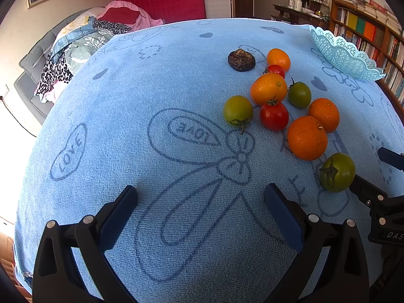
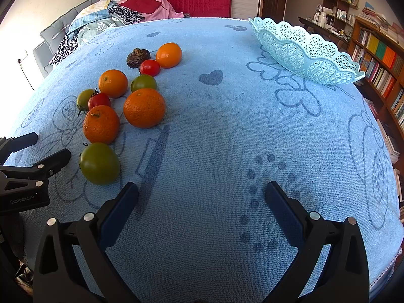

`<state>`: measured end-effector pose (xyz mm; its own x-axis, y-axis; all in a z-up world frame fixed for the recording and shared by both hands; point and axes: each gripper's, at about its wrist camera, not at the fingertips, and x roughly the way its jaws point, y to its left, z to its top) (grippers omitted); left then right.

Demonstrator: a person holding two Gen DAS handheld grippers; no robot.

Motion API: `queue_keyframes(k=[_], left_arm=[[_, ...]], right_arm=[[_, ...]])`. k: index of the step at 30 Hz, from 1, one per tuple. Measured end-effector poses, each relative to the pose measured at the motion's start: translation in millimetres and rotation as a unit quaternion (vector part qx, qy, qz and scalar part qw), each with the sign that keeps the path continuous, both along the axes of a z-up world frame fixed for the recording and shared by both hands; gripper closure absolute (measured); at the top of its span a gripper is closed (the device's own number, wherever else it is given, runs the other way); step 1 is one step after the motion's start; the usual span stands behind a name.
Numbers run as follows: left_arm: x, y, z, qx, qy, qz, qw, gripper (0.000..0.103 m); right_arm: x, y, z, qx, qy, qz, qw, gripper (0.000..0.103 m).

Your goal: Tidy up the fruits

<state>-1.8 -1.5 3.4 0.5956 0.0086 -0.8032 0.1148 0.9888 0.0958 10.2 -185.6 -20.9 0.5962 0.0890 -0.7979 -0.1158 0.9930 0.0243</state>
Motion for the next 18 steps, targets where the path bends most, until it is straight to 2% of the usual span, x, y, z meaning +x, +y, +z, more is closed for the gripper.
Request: queue_keyframes(k=[18], left_arm=[[1.2, -0.7, -2.4, 0.002, 0.0, -0.004, 1.0, 0.005]], right_arm=[[-2.0, -0.1, 0.5, -0.005, 0.0, 0.004, 1.0, 0.002]])
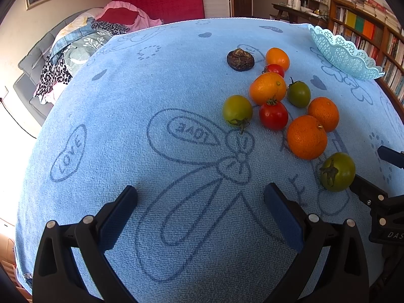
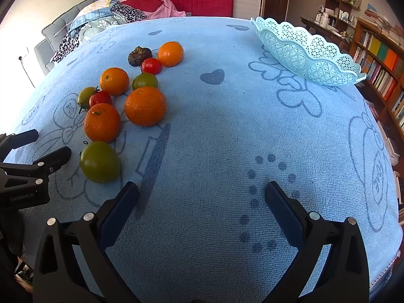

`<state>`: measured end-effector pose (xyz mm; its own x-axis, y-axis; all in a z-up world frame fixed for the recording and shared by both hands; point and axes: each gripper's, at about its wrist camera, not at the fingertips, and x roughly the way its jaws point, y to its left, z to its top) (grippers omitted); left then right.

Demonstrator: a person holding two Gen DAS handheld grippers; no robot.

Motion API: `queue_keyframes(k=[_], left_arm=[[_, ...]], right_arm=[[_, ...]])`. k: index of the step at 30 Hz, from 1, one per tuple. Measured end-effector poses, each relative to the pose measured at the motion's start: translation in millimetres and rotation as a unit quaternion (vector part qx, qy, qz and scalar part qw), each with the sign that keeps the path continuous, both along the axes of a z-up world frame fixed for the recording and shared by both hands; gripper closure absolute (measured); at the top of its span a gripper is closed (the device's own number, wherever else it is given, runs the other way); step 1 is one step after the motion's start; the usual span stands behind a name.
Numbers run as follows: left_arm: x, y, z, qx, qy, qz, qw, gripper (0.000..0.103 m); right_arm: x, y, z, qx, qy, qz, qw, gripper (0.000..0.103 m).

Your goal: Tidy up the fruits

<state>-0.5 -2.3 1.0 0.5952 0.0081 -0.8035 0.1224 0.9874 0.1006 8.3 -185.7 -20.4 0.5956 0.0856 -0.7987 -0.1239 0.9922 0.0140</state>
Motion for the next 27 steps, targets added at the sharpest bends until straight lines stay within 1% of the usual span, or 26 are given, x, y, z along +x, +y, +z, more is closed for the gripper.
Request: queue_keyframes(k=[7, 9, 10, 12, 14, 16, 18, 20, 22, 23, 25, 26, 27], left_arm=[[2, 1, 1, -0.003, 0.005, -0.005, 1.0, 0.005], [3, 4, 5, -0.006, 0.01, -0.009, 0.9999, 0.005], [3, 5, 8, -0.006, 0.006, -0.01, 0.9999, 0.005], [3, 9, 17, -0.002, -0.014, -0.005, 0.9999, 0.005], [3, 13, 26, 0.0, -0.033, 0.001, 0.9994, 0.005], [5, 18, 32, 0.001, -0.043, 0.01, 0.999, 0.005], [9, 23, 35, 0.0, -0.046, 0.018, 0.9988, 0.005], [12, 27, 36, 0.0, -0.045, 0.025, 0.9987, 0.005], [14, 28, 34, 0.0, -0.042, 0.026, 0.9988, 0.005], [14, 27, 33, 0.0, -0.041, 0.026, 0.9988, 0.005], [16, 27, 31, -0.004, -0.035, 0.023, 0.9991, 0.005], [17, 27, 29, -0.008, -0.031, 0.022, 0.9992, 0.005], [18, 27, 28, -0.01, -0.028, 0.022, 0.9993, 0.005]], right_arm=[[-1, 0, 2, 0.002, -0.003, 0.0, 1.0, 0.002], [-3, -1, 8, 0.014, -0.011, 0.0, 1.0, 0.002], [-6, -1, 12, 0.024, -0.019, 0.005, 1.0, 0.002], [-10, 1, 21, 0.049, -0.03, 0.019, 0.998, 0.002], [-13, 6, 25, 0.074, -0.033, 0.036, 0.996, 0.002], [-12, 15, 28, 0.088, -0.033, 0.054, 0.994, 0.002], [-11, 25, 31, 0.092, -0.036, 0.067, 0.993, 0.004], [-9, 34, 31, 0.091, -0.033, 0.078, 0.992, 0.01], [-6, 41, 29, 0.092, -0.025, 0.089, 0.991, 0.024], [-4, 44, 27, 0.094, -0.02, 0.094, 0.991, 0.027], [-1, 48, 22, 0.097, -0.01, 0.103, 0.99, 0.037], [-1, 51, 21, 0.098, -0.006, 0.108, 0.989, 0.04], [0, 53, 19, 0.099, -0.003, 0.113, 0.989, 0.047]])
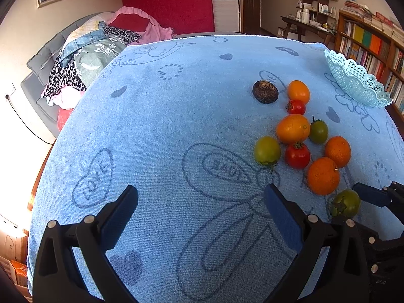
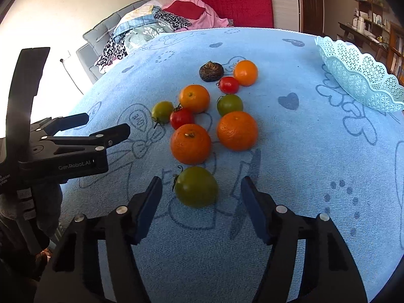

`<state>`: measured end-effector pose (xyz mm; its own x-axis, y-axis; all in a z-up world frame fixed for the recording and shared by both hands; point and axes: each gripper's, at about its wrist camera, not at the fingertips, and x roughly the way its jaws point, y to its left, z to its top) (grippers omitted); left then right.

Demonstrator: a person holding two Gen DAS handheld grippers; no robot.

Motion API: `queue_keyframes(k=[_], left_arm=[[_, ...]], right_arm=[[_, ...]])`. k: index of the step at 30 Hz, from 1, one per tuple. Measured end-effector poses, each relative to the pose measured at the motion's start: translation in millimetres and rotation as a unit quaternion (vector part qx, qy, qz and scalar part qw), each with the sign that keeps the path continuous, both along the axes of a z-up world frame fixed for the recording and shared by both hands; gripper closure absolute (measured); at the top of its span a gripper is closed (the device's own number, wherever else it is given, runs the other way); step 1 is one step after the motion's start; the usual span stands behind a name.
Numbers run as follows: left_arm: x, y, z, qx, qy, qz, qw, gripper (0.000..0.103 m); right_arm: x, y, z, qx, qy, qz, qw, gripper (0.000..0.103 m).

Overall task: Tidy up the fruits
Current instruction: 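Close the right gripper on the green tomato, then grasp the yellow-green lime with the left gripper while the right carries the green tomato to the basket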

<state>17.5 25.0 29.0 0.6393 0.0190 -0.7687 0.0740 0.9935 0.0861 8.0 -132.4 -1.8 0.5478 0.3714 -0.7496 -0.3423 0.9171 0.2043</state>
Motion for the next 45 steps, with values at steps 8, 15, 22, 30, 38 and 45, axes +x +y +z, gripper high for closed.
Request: queue_keyframes(k=[8, 15, 22, 30, 38, 45], left_arm=[[8, -9, -6, -0.011, 0.011, -0.018, 0.9997, 0.005], [21, -25, -11, -0.017, 0.02, -0.049, 0.9984, 0.02], [31, -42, -11, -0.008, 0.012, -0.074, 0.9972, 0.037], [35, -45, -14, -0.027, 0.008, -0.098, 0.9948, 0.069], [32, -40, -7, -0.055, -0.005, -0.109, 0.9925, 0.075], [28, -34, 7, -0.055, -0.021, -0.092, 0.994, 0.075]], right_arm=[[-2, -5, -3, 0.008, 0.001, -0.005, 1.0, 0.067], [-2, -15, 0, 0.021, -0.002, -0.018, 1.0, 0.067], [-3, -20, 4, 0.029, -0.005, -0.021, 0.999, 0.067], [-2, -23, 3, 0.036, -0.002, -0.023, 0.999, 0.067], [-2, -24, 4, 0.039, -0.004, -0.023, 0.999, 0.067], [-4, -31, 11, 0.047, -0.012, -0.033, 0.998, 0.067]])
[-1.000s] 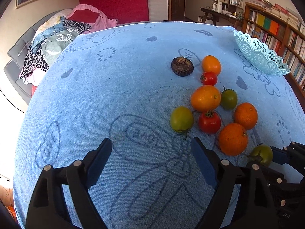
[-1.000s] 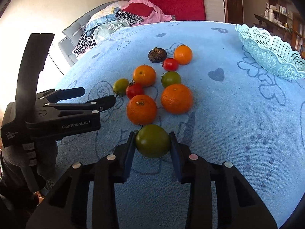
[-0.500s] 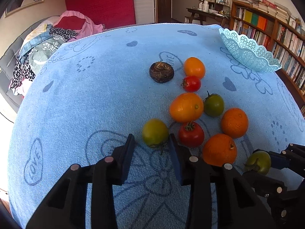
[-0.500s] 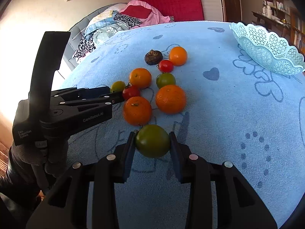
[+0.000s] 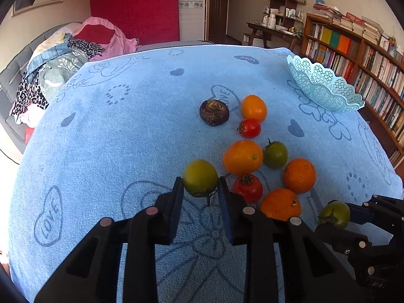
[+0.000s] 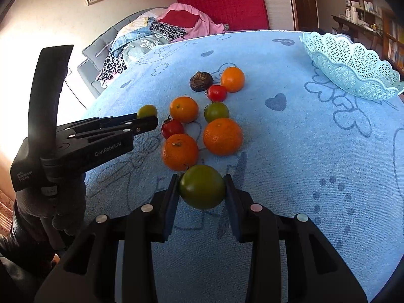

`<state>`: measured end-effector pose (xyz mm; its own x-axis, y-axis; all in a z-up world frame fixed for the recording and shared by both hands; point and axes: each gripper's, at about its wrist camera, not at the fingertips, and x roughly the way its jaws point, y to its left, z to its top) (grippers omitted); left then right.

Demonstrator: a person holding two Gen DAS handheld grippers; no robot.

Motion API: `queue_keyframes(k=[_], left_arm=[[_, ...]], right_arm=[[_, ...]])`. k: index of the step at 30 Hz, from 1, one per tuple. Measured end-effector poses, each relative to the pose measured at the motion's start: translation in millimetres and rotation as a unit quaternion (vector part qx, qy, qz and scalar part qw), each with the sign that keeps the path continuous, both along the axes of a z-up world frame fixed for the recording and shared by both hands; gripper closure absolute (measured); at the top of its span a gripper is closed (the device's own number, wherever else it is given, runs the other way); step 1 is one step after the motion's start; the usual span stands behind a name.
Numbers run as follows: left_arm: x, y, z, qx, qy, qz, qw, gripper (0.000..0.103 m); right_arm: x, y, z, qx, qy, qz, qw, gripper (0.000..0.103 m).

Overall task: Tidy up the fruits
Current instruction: 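Grasp the yellow-green lime with the left gripper while the right carries the green tomato to the basket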

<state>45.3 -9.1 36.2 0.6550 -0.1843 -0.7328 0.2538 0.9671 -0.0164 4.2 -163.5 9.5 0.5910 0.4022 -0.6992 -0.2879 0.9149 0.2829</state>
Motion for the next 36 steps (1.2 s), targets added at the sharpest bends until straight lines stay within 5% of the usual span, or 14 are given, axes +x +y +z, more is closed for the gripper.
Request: queue_keyframes(k=[15, 36], left_arm=[[2, -34, 56, -0.004, -0.052, -0.014, 0.9985, 0.075], [77, -186, 69, -0.017, -0.019, -0.133, 0.9908, 0.075]], right_arm=[[7, -60, 40, 0.015, -0.056, -0.079, 0.995, 0.067], [66, -197, 64, 0.003, -0.097, -0.228, 0.969, 0.067]])
